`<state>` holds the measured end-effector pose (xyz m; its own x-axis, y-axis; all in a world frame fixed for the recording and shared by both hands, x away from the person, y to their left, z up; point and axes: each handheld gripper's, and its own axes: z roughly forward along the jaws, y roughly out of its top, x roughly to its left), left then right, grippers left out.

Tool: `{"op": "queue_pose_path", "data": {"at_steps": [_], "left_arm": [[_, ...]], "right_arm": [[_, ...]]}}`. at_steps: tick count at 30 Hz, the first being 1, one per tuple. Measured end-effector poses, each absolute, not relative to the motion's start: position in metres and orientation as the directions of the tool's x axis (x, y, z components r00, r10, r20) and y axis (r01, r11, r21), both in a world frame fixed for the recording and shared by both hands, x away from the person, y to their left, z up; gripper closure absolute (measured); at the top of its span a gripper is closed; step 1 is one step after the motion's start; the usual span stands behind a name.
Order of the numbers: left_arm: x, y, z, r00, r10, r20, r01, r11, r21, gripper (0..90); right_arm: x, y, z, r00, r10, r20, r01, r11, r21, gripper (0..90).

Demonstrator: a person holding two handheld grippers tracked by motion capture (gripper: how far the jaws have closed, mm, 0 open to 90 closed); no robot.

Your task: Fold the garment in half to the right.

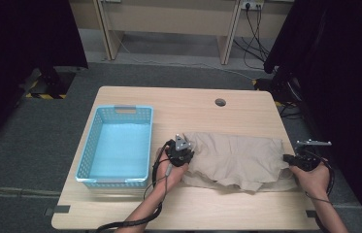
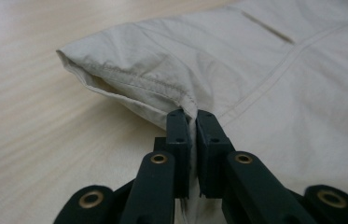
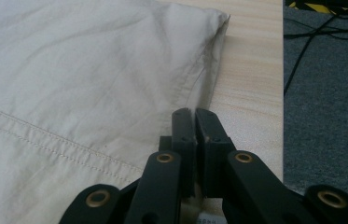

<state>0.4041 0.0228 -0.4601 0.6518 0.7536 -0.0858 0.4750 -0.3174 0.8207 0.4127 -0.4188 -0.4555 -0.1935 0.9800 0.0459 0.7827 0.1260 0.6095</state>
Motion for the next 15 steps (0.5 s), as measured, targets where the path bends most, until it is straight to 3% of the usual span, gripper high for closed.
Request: {"op": "queue_pose_path", "data": {"at_steps": [15], "left_arm": [[0.399,0.012,-0.405,0.688,0.726,-0.007,0.337,-0.311,0.889,85.6]], "right_arm": [[0.417,-0.408,-0.456,-0.212,0.976,0.045,0.776,0.14,0.615,87.3]]}}
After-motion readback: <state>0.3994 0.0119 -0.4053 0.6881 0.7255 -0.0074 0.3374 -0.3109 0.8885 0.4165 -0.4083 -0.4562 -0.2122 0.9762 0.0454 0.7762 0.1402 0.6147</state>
